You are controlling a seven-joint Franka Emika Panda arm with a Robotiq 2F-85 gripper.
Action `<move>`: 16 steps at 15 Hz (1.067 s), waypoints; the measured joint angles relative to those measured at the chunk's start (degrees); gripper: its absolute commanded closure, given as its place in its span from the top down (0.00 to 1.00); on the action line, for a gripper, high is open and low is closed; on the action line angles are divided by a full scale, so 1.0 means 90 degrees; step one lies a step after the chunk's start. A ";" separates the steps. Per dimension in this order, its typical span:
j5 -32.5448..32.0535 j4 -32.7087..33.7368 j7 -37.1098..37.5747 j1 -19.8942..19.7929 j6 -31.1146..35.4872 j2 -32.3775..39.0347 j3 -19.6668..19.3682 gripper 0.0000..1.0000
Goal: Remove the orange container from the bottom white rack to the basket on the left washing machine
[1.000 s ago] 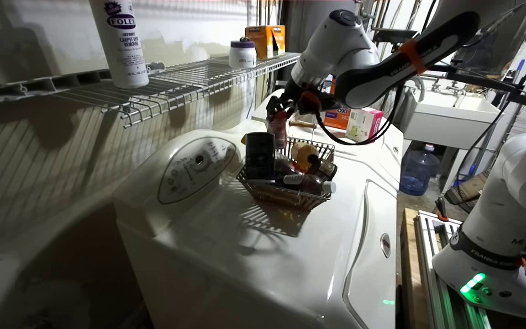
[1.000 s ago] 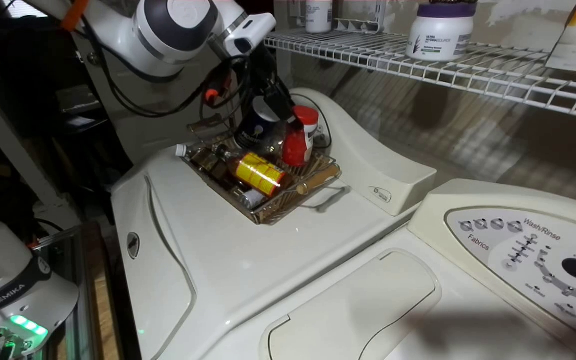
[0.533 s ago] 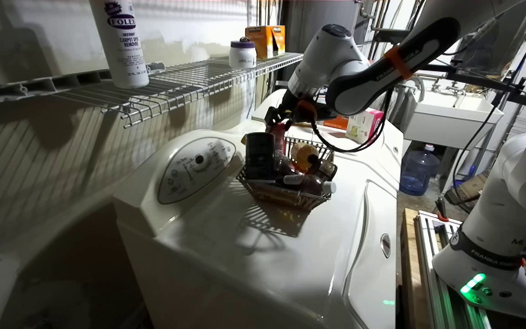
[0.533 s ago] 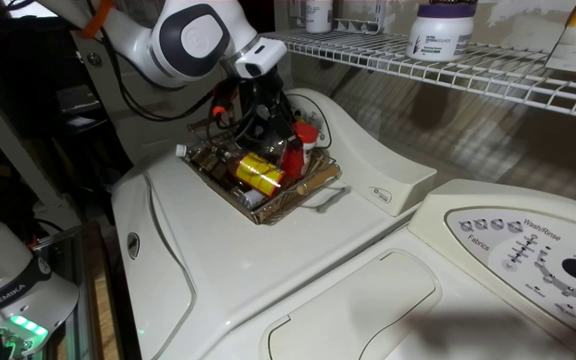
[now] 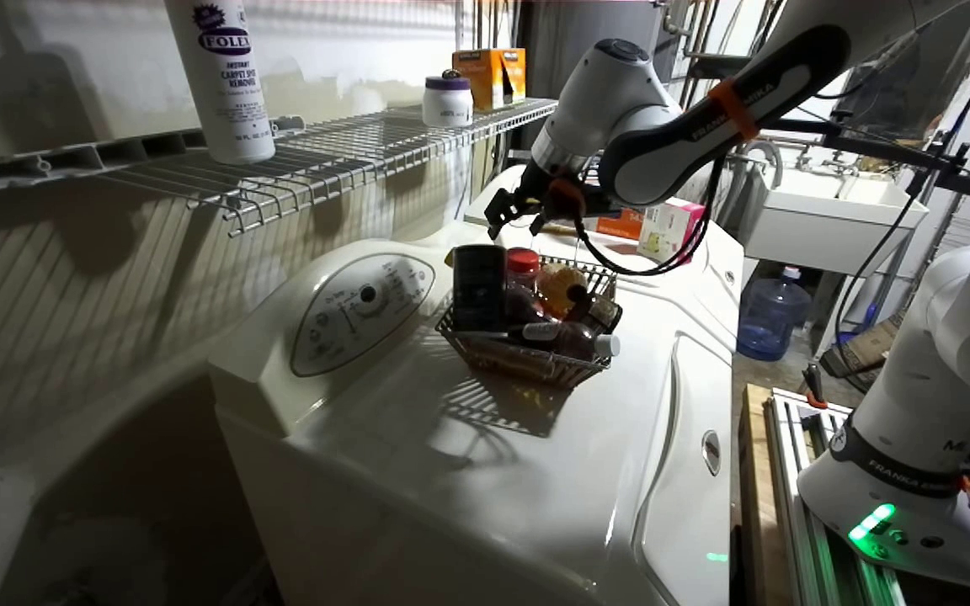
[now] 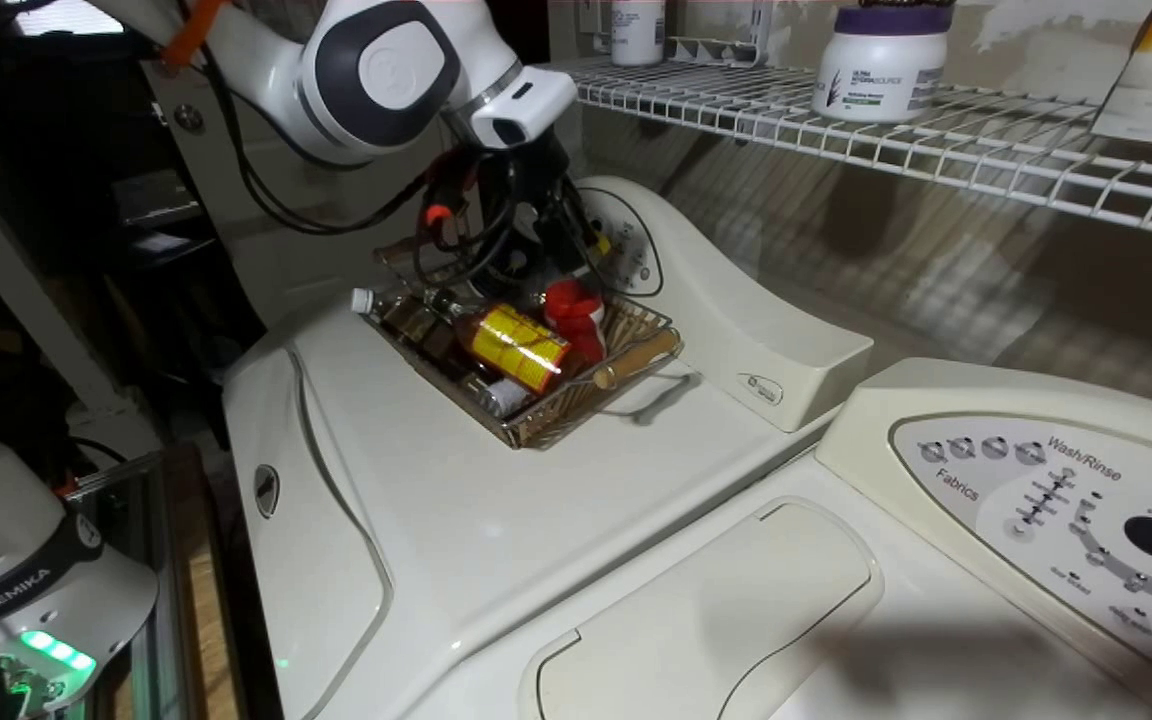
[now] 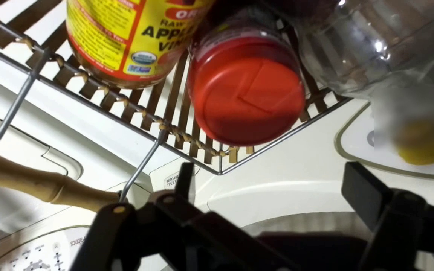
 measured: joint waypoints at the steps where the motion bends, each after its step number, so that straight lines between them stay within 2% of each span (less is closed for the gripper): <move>1: -0.0005 0.0000 0.0000 0.0004 -0.0088 -0.0080 0.0008 1.00; 5: 0.0015 -0.0005 -0.0068 0.0115 -0.0756 -0.0503 0.0026 1.00; 11: 0.0011 -0.0001 -0.0298 0.0276 -0.2449 -0.1197 0.0194 1.00; 16: 0.0012 0.0000 -0.0456 0.0370 -0.2953 -0.1520 0.0311 1.00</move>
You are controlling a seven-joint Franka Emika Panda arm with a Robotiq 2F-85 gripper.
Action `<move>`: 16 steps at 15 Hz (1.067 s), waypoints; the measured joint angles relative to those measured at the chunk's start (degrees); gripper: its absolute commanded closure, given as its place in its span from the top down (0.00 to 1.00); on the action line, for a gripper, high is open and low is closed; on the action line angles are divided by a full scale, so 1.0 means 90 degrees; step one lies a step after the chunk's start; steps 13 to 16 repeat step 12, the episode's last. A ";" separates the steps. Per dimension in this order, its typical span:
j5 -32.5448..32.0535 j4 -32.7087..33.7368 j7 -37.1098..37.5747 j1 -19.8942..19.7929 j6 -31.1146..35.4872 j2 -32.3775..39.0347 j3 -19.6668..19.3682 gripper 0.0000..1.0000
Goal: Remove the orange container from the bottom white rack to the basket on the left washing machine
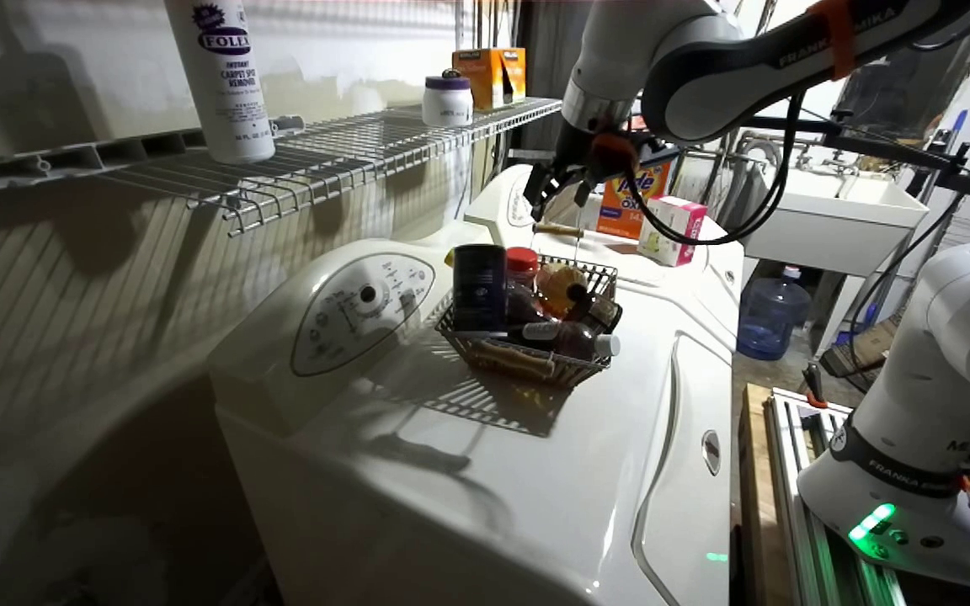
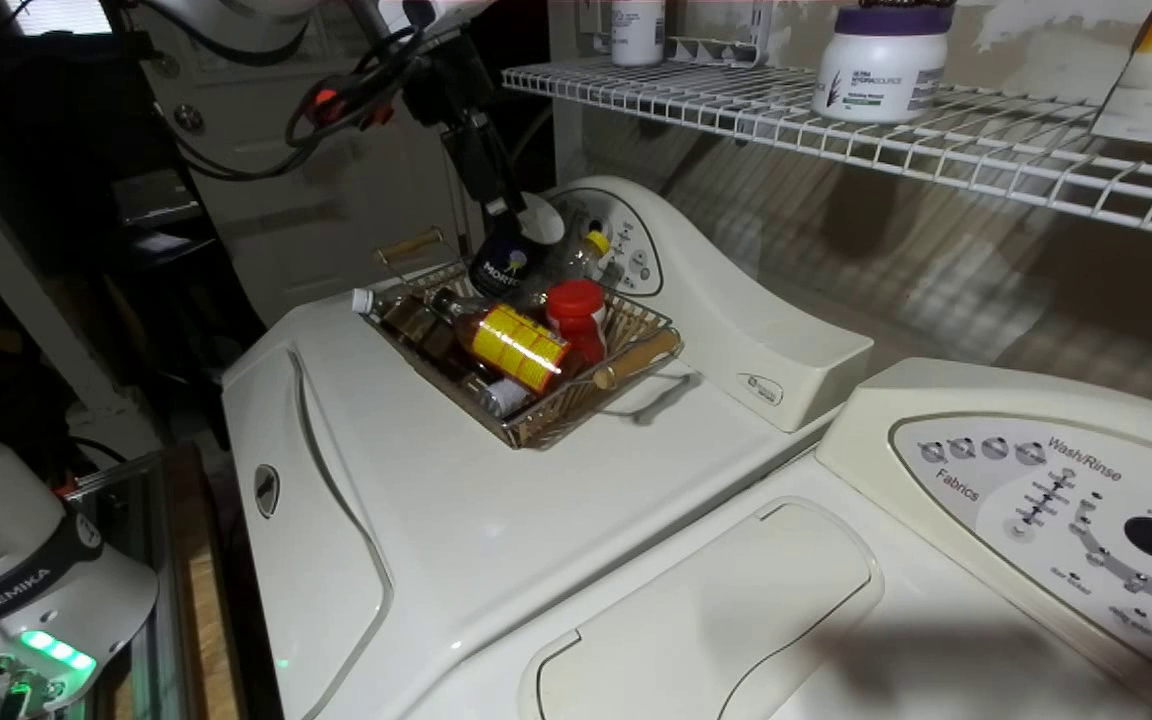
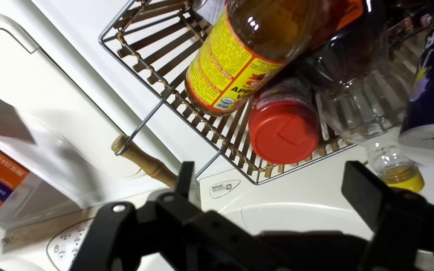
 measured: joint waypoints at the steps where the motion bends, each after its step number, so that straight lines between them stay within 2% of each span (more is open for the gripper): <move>1: 0.0003 -0.0002 -0.0036 0.0011 -0.0016 -0.0038 0.0014 1.00; 16: 0.0007 -0.0003 -0.0161 0.0063 -0.0128 -0.0136 0.0079 1.00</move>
